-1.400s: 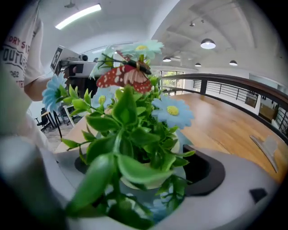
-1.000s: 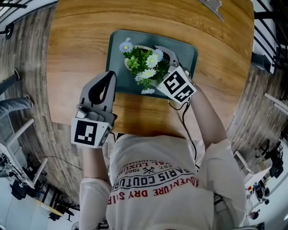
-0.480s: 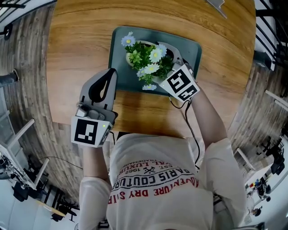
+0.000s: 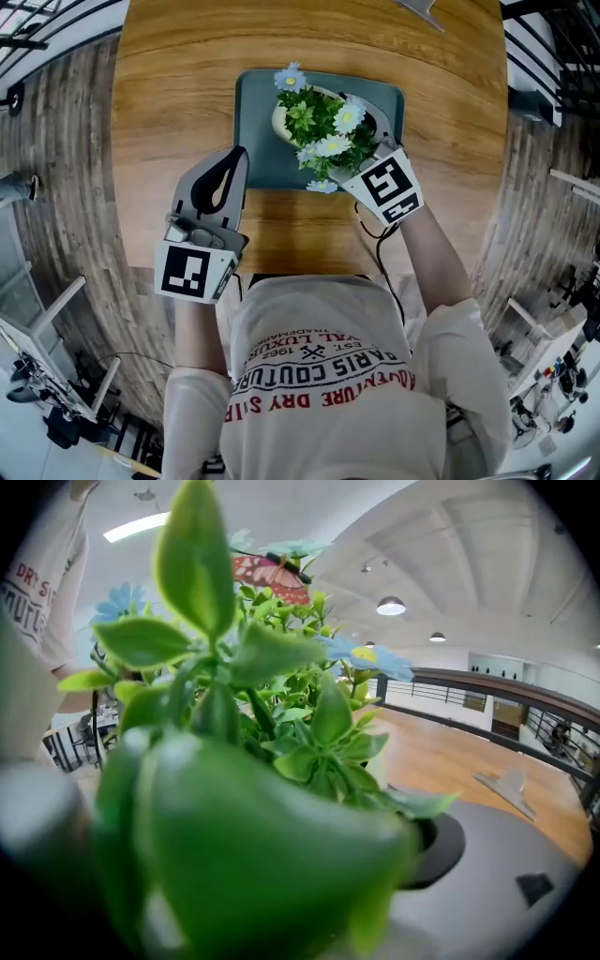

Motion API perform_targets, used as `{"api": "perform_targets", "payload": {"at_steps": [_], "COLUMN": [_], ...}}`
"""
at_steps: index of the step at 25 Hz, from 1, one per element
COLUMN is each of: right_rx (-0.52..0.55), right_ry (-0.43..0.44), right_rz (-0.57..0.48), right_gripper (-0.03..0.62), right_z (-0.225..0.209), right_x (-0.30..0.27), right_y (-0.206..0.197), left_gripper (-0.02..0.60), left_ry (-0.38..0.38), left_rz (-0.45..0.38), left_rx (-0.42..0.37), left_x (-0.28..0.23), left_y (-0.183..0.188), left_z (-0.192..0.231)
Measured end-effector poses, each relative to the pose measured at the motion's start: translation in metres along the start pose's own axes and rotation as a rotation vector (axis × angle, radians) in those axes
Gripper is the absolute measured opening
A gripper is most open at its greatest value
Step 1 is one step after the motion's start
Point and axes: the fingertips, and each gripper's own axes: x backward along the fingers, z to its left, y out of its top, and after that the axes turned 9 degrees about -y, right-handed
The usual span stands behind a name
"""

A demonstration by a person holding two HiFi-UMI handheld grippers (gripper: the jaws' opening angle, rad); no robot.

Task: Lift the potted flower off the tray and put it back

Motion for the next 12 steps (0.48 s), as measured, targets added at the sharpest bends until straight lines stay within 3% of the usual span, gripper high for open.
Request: {"api": "perform_targets", "payload": {"at_steps": [12], "right_rx": [-0.114], "right_ry": [-0.291], "right_rz": [-0.137], "right_gripper": [0.499], "right_z": [-0.030], "right_x": [0.093], "right_y": [0.077], "left_gripper": [0.012], "left_ry": [-0.089], "left_rz": [-0.092], "left_rx": [-0.157], "left_x": [0.030], "left_y": [0.063], "left_z": [-0.007]}}
